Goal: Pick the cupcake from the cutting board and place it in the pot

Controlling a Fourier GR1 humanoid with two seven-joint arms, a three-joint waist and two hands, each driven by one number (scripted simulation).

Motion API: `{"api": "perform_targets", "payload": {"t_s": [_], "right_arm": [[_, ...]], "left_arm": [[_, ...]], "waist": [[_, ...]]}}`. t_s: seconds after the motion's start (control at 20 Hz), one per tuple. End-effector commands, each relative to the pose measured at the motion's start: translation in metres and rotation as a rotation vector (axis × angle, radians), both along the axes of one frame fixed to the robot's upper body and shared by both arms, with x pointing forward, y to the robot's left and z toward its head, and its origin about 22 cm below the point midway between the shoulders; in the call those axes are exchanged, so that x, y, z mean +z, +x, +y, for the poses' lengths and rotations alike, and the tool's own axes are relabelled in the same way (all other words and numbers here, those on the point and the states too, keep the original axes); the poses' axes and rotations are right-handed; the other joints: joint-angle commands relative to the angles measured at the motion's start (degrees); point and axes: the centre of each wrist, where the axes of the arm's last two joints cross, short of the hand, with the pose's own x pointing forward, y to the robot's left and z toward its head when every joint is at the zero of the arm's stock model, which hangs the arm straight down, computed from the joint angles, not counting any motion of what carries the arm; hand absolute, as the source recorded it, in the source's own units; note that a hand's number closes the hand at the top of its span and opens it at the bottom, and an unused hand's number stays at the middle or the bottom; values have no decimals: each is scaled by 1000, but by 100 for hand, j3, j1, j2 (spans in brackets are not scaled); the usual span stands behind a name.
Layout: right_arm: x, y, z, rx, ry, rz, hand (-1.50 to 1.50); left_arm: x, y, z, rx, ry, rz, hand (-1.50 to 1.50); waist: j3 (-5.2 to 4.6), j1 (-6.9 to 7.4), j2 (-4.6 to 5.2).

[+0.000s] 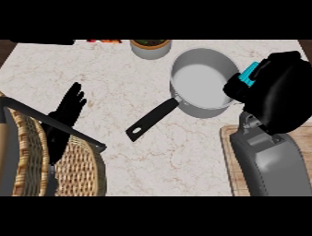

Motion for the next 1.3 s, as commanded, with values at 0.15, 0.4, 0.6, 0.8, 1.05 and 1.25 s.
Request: {"api": "perform_targets", "payload": {"t_s": [0.15, 0.4, 0.6, 0.8, 1.05, 1.25], "right_arm": [[22, 28, 25, -205, 110, 108, 150], [16, 50, 24, -177, 165, 232, 150], [16, 57, -7, -200, 373, 125, -150], [4, 65, -13, -171, 495, 104, -150], [26, 57, 0, -104, 500, -164, -150], [38, 47, 3, -129, 387, -371, -150]], "left_arm": [[0, 4, -17, -20, -39, -3, 0], [15, 11, -15, -38, -43, -27, 0], [11, 11, -11, -7, -43, -18, 0], [6, 6, -23, -61, -47, -24, 0], [4, 13, -17, -21, -45, -11, 0], [4, 2, -21, -26, -45, -1, 0]], "waist": [[69, 133, 63], [78, 185, 80], [91, 152, 88], [93, 254, 107], [83, 144, 98], [82, 75, 36]]}}
